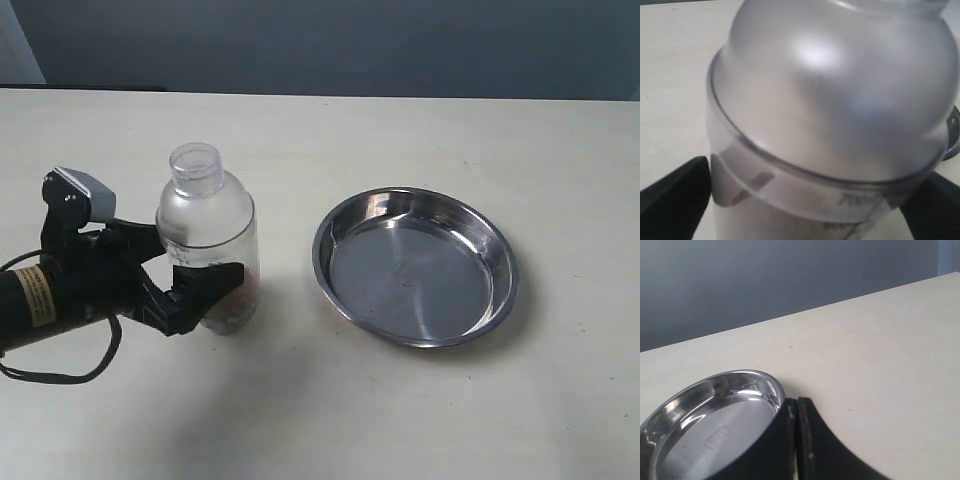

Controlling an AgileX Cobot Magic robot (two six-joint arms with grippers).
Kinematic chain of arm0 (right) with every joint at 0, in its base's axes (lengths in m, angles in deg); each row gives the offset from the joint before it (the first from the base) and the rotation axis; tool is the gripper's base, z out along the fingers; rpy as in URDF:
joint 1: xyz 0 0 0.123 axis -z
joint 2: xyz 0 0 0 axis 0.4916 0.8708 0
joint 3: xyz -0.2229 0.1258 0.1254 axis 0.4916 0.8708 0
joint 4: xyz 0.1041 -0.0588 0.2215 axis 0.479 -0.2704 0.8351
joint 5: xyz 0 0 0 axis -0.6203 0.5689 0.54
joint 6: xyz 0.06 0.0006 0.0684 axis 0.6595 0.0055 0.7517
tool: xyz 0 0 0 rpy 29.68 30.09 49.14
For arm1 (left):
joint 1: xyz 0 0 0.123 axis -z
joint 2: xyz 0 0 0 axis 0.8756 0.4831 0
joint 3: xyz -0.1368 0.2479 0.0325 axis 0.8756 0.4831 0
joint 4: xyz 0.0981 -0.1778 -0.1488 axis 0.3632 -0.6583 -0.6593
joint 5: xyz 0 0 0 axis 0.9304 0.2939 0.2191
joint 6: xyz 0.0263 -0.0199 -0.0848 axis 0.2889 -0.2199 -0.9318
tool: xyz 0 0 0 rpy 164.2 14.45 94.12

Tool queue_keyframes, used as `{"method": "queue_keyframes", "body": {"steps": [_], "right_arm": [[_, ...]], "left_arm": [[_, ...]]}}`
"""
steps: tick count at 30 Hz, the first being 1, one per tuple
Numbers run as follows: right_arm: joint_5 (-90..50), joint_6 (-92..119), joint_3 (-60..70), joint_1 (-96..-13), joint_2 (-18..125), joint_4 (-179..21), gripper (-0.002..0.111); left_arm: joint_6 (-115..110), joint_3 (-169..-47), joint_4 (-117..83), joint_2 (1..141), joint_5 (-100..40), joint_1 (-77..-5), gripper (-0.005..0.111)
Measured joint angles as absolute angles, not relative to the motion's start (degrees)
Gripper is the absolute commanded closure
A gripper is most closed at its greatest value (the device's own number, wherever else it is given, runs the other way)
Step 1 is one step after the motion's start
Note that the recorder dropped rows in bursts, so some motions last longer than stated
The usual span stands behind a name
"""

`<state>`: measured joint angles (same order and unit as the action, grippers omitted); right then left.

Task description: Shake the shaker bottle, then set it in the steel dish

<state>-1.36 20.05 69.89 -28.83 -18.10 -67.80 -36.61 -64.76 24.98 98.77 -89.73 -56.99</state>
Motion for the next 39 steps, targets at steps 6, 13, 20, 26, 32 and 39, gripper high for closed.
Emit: {"method": "queue_keyframes", "body": {"steps": [6, 13, 20, 26, 32, 39], "right_arm": [[-1.4, 20.1, 69.9, -28.8, -18.1, -67.8, 0.109], [-1.4, 20.1, 69.9, -28.8, -18.1, -67.8, 0.109], [-1.4, 20.1, 69.9, -28.8, -18.1, -67.8, 0.109], [-1.4, 20.1, 69.9, -28.8, -18.1, -67.8, 0.109], [-1.4, 20.1, 69.9, -28.8, -18.1, -67.8, 0.109], [-1.4, 20.1, 69.9, -28.8, -18.1, -67.8, 0.109]], "left_arm": [[-36.1, -66.1, 24.9, 102.0, -91.7, -57.0, 0.015], [-36.1, -67.7, 24.4, 105.2, -92.0, -57.0, 0.016], [-36.1, -67.9, 24.6, 106.0, -90.4, -57.0, 0.016], [-36.1, -67.9, 25.4, 106.2, -90.3, -57.0, 0.016], [-36.1, -67.9, 26.3, 106.2, -90.3, -57.0, 0.016], [-36.1, -67.9, 26.4, 106.2, -90.3, -57.0, 0.016]]}}
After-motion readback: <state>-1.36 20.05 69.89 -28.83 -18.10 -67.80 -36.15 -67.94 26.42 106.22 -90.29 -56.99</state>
